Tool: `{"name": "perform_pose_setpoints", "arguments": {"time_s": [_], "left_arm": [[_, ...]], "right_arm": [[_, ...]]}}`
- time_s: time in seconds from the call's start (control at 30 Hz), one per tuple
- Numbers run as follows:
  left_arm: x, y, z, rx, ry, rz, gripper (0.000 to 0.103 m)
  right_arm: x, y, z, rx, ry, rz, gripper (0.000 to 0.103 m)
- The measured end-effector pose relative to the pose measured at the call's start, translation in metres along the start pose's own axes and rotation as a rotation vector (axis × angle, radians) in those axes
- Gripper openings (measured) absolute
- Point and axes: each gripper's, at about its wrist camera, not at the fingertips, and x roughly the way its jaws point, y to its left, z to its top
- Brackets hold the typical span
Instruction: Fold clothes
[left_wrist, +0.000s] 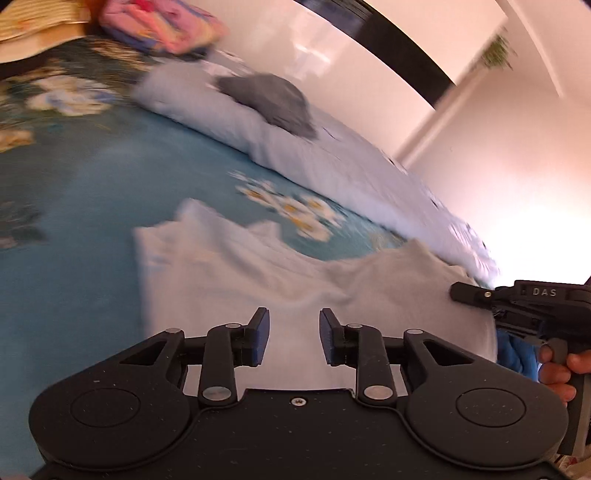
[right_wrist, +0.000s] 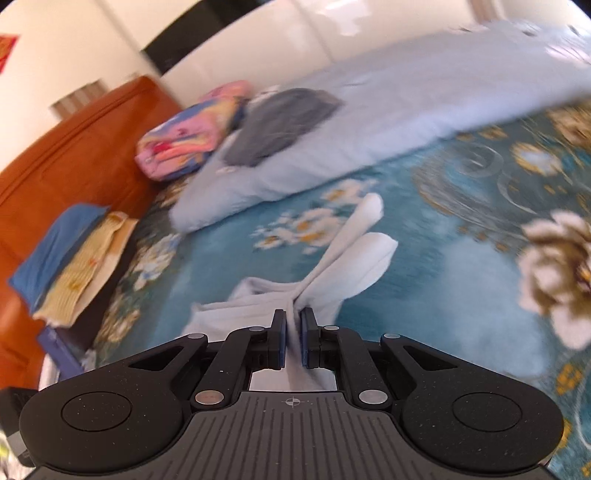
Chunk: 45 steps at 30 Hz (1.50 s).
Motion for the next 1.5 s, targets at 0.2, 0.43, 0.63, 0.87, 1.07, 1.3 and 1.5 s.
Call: {"name": "perform_pose_setpoints", "arguments": {"time_s": [0.2,0.43,0.63,0.87,1.07,1.3,1.5], "left_arm": [[-0.059,0.065,-0.014,-0.166,-0.045,0.099,0.028],[-0.091,0.097,-0.018,-0.24,-0.061,0.157,0.03],[-0.092,0.092,-0.018,-0.219,-0.052,0.128,0.034],[-0.056,0.038,-0.015,-0.143,-0.002,-0.018,0.043],[-0.023,-0.006,-0.006,-0.122,0.022,-0.055,0.052],[0.001,-0.044,-0.001,0.021,0.029,-0.069,0.071],[0.024,-0.05,-0.013,0.074,0.09,-0.003,0.048]], "right_arm": [[0.036,0.08,0.004,-0.176,0.068,0.039,0.006],[0.106,0.149,-0.021,-0.232,0.19,0.029,0.002],[0.112,0.179,-0.045,-0.308,0.202,0.063,0.002],[0.055,0.13,-0.027,-0.217,0.071,0.026,0.004],[0.014,0.068,-0.04,-0.115,0.034,-0.056,0.009],[-0.003,0.02,-0.056,0.003,0.039,-0.096,0.014],[-0.003,0.007,-0.066,0.027,0.056,-0.081,0.02]]}}
